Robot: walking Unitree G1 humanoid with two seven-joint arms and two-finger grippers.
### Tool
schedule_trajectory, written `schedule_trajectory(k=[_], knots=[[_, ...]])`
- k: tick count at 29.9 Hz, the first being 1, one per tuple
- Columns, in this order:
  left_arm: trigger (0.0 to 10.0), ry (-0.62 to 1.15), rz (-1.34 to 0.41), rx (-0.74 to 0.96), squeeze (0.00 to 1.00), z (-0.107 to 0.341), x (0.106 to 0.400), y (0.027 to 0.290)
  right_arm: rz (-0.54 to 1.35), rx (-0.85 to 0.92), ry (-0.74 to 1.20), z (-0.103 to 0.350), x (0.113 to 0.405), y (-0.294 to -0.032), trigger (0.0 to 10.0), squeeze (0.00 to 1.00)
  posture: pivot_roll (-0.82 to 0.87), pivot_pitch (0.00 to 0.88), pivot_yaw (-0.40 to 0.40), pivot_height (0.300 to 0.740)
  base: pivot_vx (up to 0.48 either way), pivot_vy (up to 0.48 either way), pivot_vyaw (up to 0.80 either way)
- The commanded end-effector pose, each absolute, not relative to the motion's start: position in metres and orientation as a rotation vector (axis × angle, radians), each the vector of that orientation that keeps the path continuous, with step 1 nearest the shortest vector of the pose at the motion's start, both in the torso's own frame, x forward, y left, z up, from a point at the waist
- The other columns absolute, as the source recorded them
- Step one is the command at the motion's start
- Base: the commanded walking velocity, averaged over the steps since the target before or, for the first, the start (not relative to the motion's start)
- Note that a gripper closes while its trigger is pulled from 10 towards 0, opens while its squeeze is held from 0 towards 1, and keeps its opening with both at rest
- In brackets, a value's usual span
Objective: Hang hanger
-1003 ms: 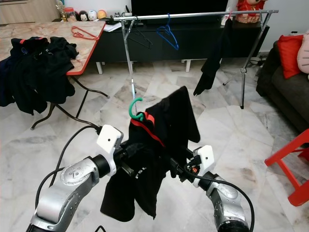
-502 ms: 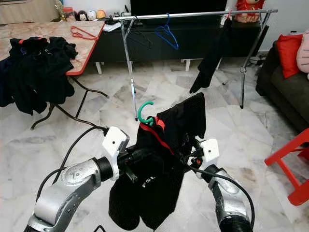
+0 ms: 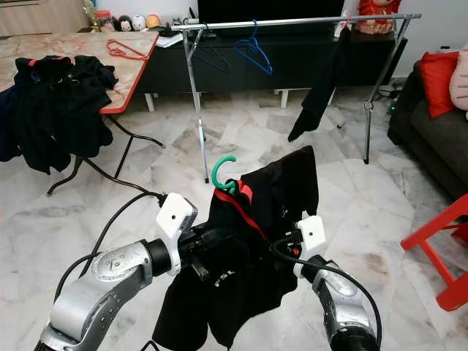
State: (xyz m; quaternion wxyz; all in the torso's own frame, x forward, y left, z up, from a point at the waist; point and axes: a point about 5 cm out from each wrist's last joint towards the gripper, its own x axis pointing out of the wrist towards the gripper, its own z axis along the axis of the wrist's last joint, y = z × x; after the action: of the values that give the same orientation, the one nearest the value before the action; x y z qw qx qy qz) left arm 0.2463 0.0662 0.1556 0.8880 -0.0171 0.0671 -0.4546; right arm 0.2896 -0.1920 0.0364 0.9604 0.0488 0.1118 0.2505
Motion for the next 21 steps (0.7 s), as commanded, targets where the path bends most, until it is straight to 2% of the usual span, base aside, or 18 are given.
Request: schedule_trajectory(k=[1,9,19,20,21], knots=[[10.0,0.086,-1.000,-0.030,0.00,0.170,0.243,0.060,0.477,0.086,0.220,0.039,0.294,-0.194,10.0,0.00,0.00,0.000,-0.026,0.716,0.000,0.000,0.00],[10.0,0.094,-1.039,-0.034,0.00,0.170,0.239,0.055,0.588,0.132,0.249,0.034,0.289,-0.183,10.0,0.00,0.00,0.000,-0.031,0.716,0.000,0.000,0.00],[10.0,0.117,-1.038,-0.013,0.00,0.166,0.238,0.055,0.420,0.077,0.224,0.038,0.299,-0.196,10.0,0.00,0.00,0.000,-0.031,0.716,0.000,0.000,0.00],[10.0,0.119,-1.036,-0.009,0.00,0.165,0.238,0.056,0.410,0.074,0.223,0.038,0.299,-0.197,5.9,0.00,0.00,0.000,-0.031,0.716,0.000,0.000,0.00],[10.0,0.120,-1.035,-0.008,0.00,0.165,0.239,0.056,0.397,0.074,0.219,0.038,0.300,-0.198,3.1,0.00,0.01,0.000,-0.035,0.716,0.000,0.000,0.00]])
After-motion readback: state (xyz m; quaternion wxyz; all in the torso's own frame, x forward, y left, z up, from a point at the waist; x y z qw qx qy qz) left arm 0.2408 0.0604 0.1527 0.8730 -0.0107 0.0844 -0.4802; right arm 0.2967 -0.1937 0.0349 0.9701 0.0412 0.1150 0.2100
